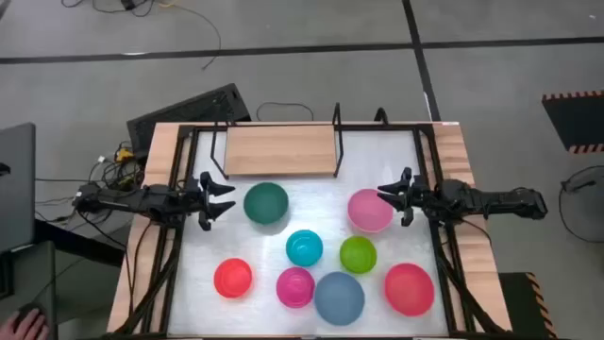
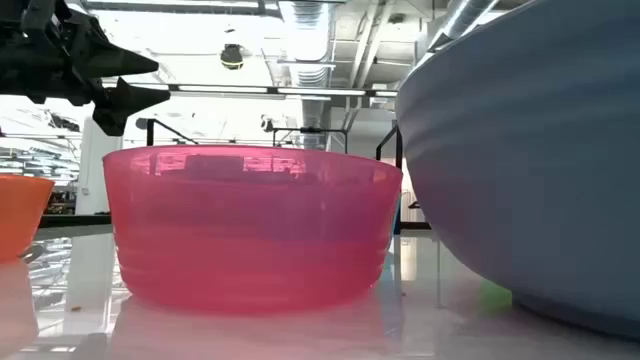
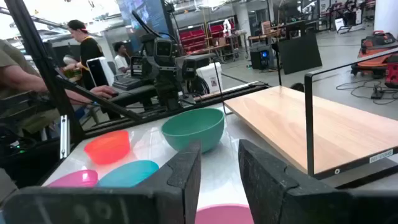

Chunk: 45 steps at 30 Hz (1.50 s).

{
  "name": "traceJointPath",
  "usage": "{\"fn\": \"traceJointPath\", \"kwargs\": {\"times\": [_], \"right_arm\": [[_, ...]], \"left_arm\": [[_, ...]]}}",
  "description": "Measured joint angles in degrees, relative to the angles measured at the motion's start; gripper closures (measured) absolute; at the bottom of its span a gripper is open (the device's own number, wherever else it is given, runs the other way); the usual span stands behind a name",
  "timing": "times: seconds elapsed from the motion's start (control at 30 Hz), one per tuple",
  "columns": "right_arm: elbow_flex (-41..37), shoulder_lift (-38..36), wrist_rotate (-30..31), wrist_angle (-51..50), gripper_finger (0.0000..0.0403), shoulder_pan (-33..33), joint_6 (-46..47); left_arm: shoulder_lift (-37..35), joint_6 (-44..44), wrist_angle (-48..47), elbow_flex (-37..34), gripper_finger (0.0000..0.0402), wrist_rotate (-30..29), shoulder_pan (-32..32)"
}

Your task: Place and stack bowls onto a shelf

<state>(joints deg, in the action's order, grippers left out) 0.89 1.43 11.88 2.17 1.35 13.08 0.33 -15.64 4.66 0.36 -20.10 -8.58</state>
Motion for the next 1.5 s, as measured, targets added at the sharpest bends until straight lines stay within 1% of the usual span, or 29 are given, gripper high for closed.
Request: {"fn": "traceJointPath", "kwargs": {"times": [1.43,1.5], "right_arm": [[0.0,0.0,0.0,0.0,0.0269,0.0,0.0],[0.0,0.0,0.0,0.0,0.0269,0.0,0.0]], "left_arm": [[0.0,-0.4,0.0,0.0,0.0157,0.0,0.0],[0.0,-0.5,0.2,0.0,0.0157,-0.9,0.0]]}}
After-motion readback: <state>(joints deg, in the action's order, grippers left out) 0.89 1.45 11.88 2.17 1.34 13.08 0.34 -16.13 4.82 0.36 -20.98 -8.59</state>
